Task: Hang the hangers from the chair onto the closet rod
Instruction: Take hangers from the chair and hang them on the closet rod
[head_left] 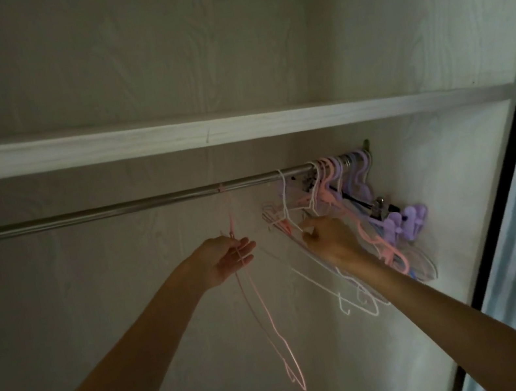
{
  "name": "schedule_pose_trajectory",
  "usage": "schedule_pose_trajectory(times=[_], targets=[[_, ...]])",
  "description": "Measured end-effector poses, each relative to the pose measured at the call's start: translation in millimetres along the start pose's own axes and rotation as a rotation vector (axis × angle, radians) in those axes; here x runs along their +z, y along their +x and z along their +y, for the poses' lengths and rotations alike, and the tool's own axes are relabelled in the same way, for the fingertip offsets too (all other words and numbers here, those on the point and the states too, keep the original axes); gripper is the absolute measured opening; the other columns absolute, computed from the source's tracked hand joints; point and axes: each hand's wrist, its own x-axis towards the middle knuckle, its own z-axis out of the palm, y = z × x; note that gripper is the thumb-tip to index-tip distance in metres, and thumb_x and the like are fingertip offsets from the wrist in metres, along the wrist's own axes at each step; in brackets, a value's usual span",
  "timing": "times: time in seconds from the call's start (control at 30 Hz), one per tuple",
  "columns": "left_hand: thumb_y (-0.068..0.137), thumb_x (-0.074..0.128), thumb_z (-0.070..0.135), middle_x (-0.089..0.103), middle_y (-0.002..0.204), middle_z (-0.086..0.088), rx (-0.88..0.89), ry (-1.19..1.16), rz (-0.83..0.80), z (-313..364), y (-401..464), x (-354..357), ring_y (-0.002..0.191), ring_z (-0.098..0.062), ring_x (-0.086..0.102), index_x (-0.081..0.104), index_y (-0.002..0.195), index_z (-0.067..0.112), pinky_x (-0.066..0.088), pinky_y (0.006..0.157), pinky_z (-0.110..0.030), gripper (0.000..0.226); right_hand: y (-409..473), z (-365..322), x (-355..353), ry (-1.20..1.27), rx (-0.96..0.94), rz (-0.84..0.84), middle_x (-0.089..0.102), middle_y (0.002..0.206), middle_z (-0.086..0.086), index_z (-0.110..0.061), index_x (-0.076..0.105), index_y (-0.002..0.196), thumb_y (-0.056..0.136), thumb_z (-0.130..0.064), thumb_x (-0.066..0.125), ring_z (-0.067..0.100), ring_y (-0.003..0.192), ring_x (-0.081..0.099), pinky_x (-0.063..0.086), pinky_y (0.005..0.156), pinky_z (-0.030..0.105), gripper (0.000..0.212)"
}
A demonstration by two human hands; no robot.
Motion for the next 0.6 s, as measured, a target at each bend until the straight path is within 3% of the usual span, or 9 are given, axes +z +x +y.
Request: schedule_pose_trajectory(times=[0.1,0.2,0.33,0.5,0.6], targets=[[0.095,0.036,-0.008,0.059,0.092,-0.016,0.011,0.058,0.002,2,-3,11,0.076,-0.023,0.063,0.042,0.109,-0.004,0.052,0.083,-0.039,0.015,12,-5,-10,-0.115,-0.189,0.220,0.059,0.121,0.014,-0.010,0.051,0.128,0.089,-0.024,0.053,0.031,0.111,0.056,0.046,0.086,0.037,0.041],[0.096,0.037,-0.006,0.060,0.115,-0.021,0.014,0.181,0.002,9,-6,22,0.100,-0.029,0.061,0.043,0.118,-0.003,0.047,0.092,-0.040,0.023,43,-23,-29,-0.186,-0.360,0.328,0.049,0.133,0.013,-0.010,0.043,0.136,0.089,-0.025,0.053,0.032,0.121,0.046,0.039,0.098,0.043,0.050],[0.094,0.046,-0.001,0.062,0.114,-0.013,-0.008,0.389,0.019,12,-6,30,0.106,-0.023,0.059,0.046,0.128,-0.007,0.048,0.092,-0.040,0.034,76,-31,-36,-0.423,-0.444,0.204,0.043,0.138,0.009,-0.014,0.042,0.137,0.093,-0.031,0.049,0.029,0.127,0.037,0.028,0.101,0.040,0.048],[0.095,0.047,0.004,0.063,0.123,-0.011,-0.009,0.475,0.013,9,-2,28,0.112,-0.024,0.061,0.043,0.131,-0.005,0.051,0.091,-0.039,0.037,91,-12,-37,-0.443,-0.509,0.310,0.058,0.115,0.012,-0.013,0.060,0.116,0.081,-0.020,0.062,0.032,0.110,0.050,0.030,0.093,0.041,0.036],[0.094,0.048,0.004,0.062,0.125,-0.011,-0.020,0.483,-0.016,6,-4,29,0.106,-0.023,0.062,0.052,0.115,0.004,0.051,0.086,-0.037,0.021,93,4,-43,-0.506,-0.458,0.325,0.059,0.111,0.012,-0.011,0.061,0.112,0.079,-0.012,0.061,0.032,0.108,0.049,0.029,0.091,0.039,0.033]])
